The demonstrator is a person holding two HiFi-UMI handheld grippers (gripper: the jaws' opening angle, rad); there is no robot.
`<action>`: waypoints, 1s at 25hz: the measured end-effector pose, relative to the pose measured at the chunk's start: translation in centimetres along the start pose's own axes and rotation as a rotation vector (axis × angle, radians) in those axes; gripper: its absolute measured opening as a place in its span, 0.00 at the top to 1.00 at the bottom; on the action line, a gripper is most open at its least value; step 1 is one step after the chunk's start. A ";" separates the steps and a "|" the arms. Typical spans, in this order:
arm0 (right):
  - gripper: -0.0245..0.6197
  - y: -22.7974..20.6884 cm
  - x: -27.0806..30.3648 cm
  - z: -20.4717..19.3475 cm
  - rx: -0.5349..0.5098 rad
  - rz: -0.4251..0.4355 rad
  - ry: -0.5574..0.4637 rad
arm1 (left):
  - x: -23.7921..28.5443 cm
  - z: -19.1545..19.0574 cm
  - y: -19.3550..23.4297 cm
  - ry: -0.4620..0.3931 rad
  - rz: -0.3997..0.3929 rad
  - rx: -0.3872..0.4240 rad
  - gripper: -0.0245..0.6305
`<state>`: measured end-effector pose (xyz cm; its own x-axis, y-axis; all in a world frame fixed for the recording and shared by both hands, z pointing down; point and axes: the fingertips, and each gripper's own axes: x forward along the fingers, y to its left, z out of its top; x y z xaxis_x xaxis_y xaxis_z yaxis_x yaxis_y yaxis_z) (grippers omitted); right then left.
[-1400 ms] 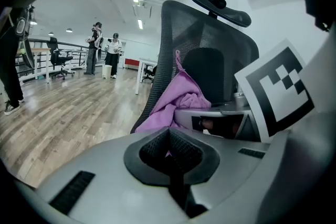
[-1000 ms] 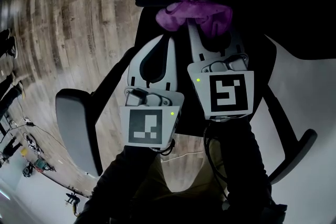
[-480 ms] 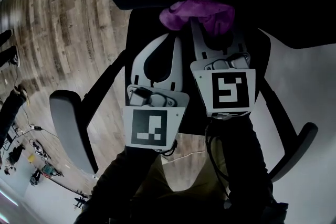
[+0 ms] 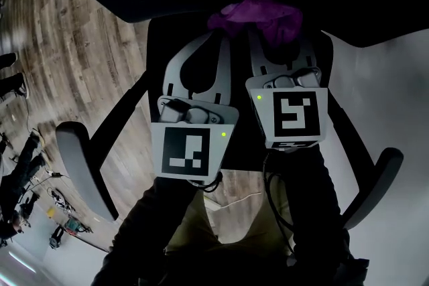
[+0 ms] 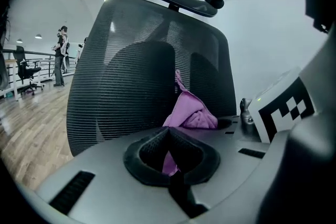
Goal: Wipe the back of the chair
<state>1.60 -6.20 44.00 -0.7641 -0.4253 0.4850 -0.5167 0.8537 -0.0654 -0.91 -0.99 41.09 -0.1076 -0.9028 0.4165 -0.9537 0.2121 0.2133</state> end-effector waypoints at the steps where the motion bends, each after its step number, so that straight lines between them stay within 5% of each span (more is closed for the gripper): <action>1: 0.86 -0.4 -0.3 -0.1 0.000 -0.004 -0.001 | 0.1 -0.1 -0.5 0.002 -0.004 0.001 0.96; 10: 0.86 -3.9 -1.8 -2.2 -0.009 -0.054 -0.012 | 0.8 -2.8 -2.9 0.060 -0.038 0.069 0.96; 25: 0.86 -9.5 -5.5 -4.2 0.077 -0.207 -0.003 | 2.2 -1.7 -7.7 0.046 -0.139 0.159 0.96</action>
<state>12.35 -10.72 45.66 -0.6397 -0.5902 0.4924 -0.6905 0.7227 -0.0307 6.69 -3.98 41.83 0.0372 -0.9004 0.4335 -0.9912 0.0220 0.1308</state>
